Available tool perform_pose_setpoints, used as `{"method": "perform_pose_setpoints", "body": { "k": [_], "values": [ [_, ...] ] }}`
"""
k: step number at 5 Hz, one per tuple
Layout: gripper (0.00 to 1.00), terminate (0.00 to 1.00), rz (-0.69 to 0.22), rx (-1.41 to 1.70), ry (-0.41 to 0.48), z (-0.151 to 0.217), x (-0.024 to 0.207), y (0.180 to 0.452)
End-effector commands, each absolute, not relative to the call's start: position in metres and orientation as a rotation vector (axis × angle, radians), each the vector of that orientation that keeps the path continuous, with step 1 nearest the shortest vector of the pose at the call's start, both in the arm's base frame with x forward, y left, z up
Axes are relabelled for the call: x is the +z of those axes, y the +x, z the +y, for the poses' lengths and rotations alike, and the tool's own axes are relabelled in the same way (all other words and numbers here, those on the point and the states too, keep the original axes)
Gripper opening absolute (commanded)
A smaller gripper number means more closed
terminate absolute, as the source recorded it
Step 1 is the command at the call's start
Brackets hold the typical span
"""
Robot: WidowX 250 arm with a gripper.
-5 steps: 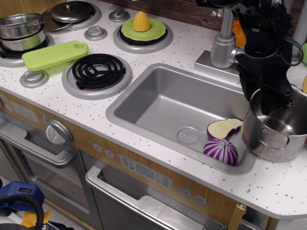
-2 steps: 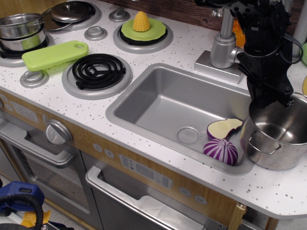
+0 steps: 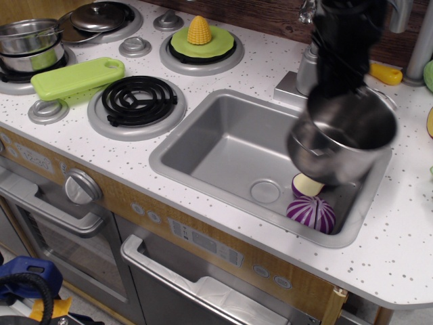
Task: Put pot in sink
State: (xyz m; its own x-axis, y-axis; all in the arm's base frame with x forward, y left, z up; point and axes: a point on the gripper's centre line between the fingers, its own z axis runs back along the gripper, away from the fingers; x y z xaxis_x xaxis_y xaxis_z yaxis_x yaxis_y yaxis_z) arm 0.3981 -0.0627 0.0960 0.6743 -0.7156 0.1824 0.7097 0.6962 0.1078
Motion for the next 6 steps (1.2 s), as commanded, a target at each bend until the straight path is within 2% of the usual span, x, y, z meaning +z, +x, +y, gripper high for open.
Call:
{"method": "perform_pose_setpoints", "body": {
  "k": [1,2,4,5,6],
  "values": [
    [0.00,0.00,-0.266,-0.963,0.151,-0.011,0.119,0.416],
    [0.00,0.00,-0.301,-1.039,0.226,0.014,0.099,0.410],
    [0.00,0.00,-0.412,-1.096,0.220,0.034,0.056,0.392],
    [1.00,0.00,-0.493,-1.084,0.172,0.030,0.037,0.386],
    [1.00,0.00,-0.493,-1.084,0.172,0.030,0.037,0.386]
  ]
}}
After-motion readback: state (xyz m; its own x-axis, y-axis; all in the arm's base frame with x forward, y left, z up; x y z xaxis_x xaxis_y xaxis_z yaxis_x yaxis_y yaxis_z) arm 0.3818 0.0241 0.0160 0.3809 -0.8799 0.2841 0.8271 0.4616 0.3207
